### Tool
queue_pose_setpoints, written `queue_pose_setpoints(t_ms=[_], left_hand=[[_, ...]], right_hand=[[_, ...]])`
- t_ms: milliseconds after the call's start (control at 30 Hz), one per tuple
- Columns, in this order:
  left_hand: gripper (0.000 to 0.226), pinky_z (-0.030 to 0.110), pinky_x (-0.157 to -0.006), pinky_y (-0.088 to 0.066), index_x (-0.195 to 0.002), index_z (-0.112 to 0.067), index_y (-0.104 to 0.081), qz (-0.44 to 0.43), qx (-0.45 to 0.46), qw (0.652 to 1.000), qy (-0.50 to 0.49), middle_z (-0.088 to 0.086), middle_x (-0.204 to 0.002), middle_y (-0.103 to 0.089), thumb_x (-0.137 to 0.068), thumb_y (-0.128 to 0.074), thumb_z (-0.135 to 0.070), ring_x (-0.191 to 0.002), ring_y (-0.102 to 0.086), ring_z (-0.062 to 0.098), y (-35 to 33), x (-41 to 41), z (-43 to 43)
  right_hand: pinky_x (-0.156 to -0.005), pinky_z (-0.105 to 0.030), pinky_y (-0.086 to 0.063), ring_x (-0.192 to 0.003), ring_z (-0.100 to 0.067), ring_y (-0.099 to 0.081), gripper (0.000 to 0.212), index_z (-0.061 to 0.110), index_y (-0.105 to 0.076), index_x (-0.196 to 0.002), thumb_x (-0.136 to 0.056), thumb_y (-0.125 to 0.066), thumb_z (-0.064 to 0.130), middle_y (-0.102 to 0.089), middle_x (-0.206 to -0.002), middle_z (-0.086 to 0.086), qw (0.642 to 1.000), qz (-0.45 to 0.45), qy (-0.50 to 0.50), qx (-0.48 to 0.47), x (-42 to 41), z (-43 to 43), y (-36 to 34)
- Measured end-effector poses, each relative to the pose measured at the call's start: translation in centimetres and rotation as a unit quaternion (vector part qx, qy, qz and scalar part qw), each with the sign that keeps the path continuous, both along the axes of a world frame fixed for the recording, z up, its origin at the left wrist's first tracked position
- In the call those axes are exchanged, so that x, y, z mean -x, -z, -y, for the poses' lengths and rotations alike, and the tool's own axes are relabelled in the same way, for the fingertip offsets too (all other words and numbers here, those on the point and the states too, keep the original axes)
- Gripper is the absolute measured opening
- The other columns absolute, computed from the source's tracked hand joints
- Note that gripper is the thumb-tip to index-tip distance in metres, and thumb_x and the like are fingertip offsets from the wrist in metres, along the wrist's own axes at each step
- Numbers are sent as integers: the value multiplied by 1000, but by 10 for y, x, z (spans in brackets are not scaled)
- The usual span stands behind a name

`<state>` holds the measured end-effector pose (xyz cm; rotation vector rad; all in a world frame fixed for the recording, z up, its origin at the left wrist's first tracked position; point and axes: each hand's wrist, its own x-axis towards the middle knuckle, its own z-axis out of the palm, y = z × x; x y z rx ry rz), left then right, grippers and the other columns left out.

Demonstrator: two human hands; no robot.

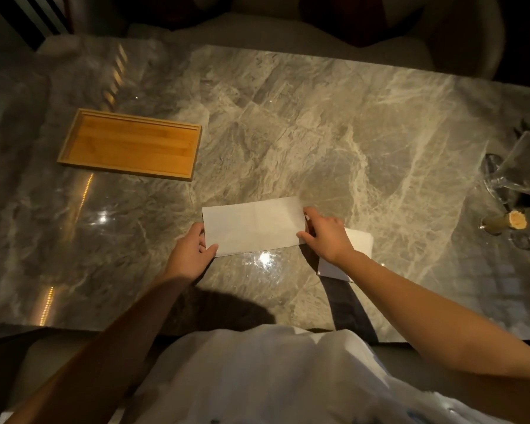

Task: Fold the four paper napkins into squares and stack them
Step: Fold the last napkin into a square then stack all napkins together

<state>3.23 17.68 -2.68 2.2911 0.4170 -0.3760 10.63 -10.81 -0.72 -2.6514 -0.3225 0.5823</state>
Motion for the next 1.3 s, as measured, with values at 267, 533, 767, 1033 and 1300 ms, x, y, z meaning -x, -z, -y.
queue_pose_setpoints(t_ms=[267, 533, 767, 1033, 1300], left_hand=[[63, 39, -84, -49, -137, -17, -27, -46, -42, 998, 19, 12, -116, -63, -85, -62, -22, -98, -62, 31, -5, 1, 6], [53, 42, -100, -33, -127, -17, -48, 134, -213, 957, 142, 7, -130, -50, -80, -64, -34, -119, -45, 25, -5, -8, 22], [52, 37, -104, -26, -135, -21, -41, 66, -223, 946, 226, 2, -146, -36, -87, -55, -35, -133, -32, 22, 6, -16, 40], [59, 42, -109, -24, -138, -22, -41, 29, -262, 942, 209, 5, -149, -34, -85, -61, -37, -135, -31, 26, 4, 0, -13], [47, 44, -107, -27, -116, -19, -58, 114, -221, 933, 259, 6, -132, -53, -72, -70, -30, -126, -44, 26, -1, -11, 6]], right_hand=[[-96, -41, -35, -93, -26, -62, 47, 19, -42, -130, -89, -61, 28, -59, -88, 8, 999, 20, 26, -31, -3, -5, 7], [-92, -42, -36, -111, -27, -48, 41, 22, -51, -124, -86, -61, 33, -54, -118, -5, 983, 141, -115, 30, -2, -41, 2], [-90, -43, -40, -112, -28, -45, 46, 23, -46, -128, -86, -62, 31, -49, -122, -7, 982, 60, -170, 65, 4, -69, 15], [-97, -41, -31, -114, -24, -43, 47, 32, -46, -127, -84, -65, 37, -51, -121, -2, 990, 31, -94, 101, -16, -18, 9], [-75, -39, -48, -104, -25, -52, 28, 21, -54, -116, -89, -54, 28, -56, -110, -5, 989, 9, -143, -31, 12, -72, 1]])
